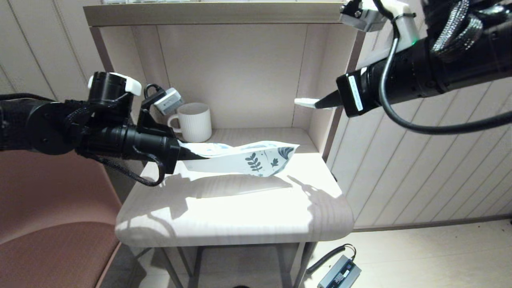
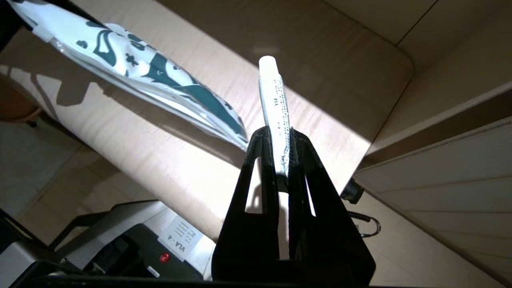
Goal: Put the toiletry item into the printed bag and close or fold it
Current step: Place the toothbrush in the storage bag
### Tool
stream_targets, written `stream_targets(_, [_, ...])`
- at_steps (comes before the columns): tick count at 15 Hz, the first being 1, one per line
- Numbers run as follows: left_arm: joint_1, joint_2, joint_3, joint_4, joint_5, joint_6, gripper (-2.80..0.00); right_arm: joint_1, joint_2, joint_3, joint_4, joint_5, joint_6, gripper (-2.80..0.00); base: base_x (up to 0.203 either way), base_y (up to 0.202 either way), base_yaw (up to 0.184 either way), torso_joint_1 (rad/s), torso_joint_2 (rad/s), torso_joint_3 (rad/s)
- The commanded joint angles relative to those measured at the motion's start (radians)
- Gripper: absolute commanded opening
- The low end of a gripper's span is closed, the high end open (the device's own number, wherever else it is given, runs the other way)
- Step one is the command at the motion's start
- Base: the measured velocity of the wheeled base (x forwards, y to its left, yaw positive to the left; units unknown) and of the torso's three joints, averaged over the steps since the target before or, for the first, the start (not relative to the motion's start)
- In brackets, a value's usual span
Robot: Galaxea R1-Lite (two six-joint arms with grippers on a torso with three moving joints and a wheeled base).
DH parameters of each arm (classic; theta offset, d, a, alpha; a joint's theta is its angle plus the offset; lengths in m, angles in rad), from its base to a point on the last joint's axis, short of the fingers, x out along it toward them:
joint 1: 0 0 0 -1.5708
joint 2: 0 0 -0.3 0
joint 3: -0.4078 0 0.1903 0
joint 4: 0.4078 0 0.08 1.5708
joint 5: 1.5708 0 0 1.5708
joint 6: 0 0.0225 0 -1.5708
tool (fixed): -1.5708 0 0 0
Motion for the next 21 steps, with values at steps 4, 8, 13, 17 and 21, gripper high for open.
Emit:
stream_targets(4, [-0.014,0.078,-0.042,0.013,-0.005,0.003,-2.80,0.038,0.057,-0.003,0.052,0.056,-0.007,-2.80,0.000,0.000,0.000,0.000,0.00,0.000])
stream_targets(8, [-0.014,0.099,-0.051,0.013,-0.005,0.003,-2.80,0.085,0.055,0.025,0.087,0.058,-0.021,-2.80,0.000,0.000,0.000,0.000,0.00,0.000])
stream_targets(13, [-0.014,0.108,-0.056,0.011,-0.005,0.003,-2.80,0.105,0.037,0.079,0.089,0.057,-0.032,-2.80,0.000,0.000,0.000,0.000,0.00,0.000])
stream_targets(17, [-0.014,0.096,-0.048,0.012,-0.007,0.003,-2.80,0.105,0.086,0.083,0.082,0.057,-0.031,-2.80,0.000,0.000,0.000,0.000,0.00,0.000])
stream_targets(21, [-0.014,0.088,-0.045,0.012,-0.008,0.006,-2.80,0.105,0.126,0.064,0.079,0.057,-0.023,-2.80,0.000,0.000,0.000,0.000,0.00,0.000])
